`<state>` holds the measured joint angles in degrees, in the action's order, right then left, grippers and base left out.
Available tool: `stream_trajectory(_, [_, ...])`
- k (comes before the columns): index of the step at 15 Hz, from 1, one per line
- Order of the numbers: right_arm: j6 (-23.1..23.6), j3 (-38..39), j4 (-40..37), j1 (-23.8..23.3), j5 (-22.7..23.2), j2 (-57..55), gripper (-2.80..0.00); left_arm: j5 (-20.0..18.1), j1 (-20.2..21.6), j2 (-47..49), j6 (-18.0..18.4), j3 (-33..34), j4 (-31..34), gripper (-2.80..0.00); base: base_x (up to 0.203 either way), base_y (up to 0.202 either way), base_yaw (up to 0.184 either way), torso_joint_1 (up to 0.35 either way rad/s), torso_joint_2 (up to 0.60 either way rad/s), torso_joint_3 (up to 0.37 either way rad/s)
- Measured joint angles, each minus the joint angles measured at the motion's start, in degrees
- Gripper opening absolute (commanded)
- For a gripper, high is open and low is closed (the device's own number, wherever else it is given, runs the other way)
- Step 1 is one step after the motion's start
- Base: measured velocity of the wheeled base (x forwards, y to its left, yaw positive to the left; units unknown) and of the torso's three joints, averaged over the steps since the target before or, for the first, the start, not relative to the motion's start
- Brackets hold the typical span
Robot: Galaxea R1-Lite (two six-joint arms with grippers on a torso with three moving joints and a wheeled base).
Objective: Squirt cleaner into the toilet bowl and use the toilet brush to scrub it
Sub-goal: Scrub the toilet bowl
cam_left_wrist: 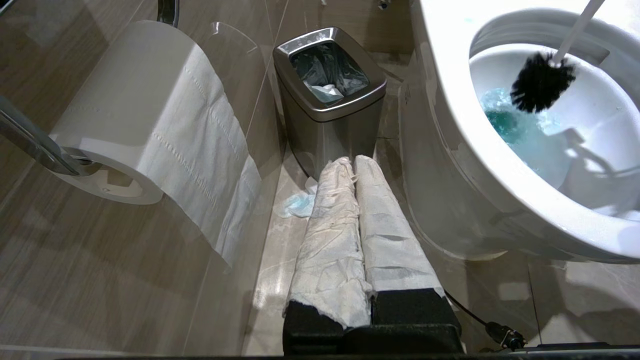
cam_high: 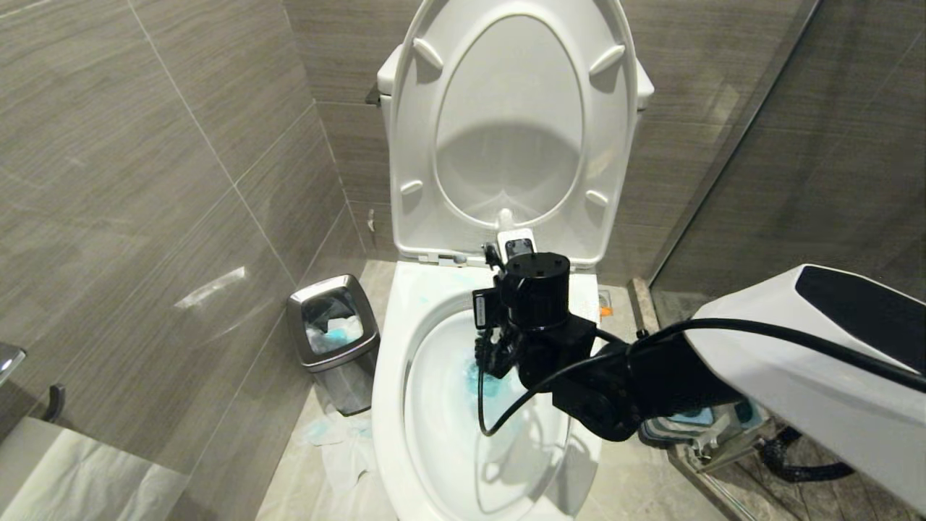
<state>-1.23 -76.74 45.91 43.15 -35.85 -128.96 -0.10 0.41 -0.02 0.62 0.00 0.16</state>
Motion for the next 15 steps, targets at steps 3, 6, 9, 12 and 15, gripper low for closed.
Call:
stream_trajectory(3, [-0.01,-1.25,0.04,0.06,-0.04,-3.01,-2.8,0.02,0.0,0.0,-0.02,0.0,0.02,-2.8,0.0,0.0,0.0,0.0,0.0,0.0])
stream_trajectory(6, [-0.14,-1.69,0.11,0.06,-0.04,-5.78,-2.8,0.03,0.0,0.0,-0.04,0.0,0.05,-2.8,0.0,0.0,0.0,0.0,0.0,0.0])
stream_trajectory(9, [-0.39,-2.27,0.26,0.11,-0.11,-7.77,-2.8,0.0,0.0,0.0,0.0,0.0,0.04,-2.8,0.0,0.0,0.0,0.0,0.0,0.0])
stream_trajectory(12, [-0.61,-3.09,0.2,0.21,-0.24,-8.11,-2.8,-0.06,0.0,0.0,0.04,0.0,0.02,-2.8,0.0,0.0,0.0,0.0,0.0,0.0])
stream_trajectory(15, [-0.56,-2.73,-0.18,0.34,-0.43,-5.52,-2.8,-0.08,0.0,0.0,0.15,0.0,-0.05,-2.8,0.0,0.0,0.0,0.0,0.0,0.0])
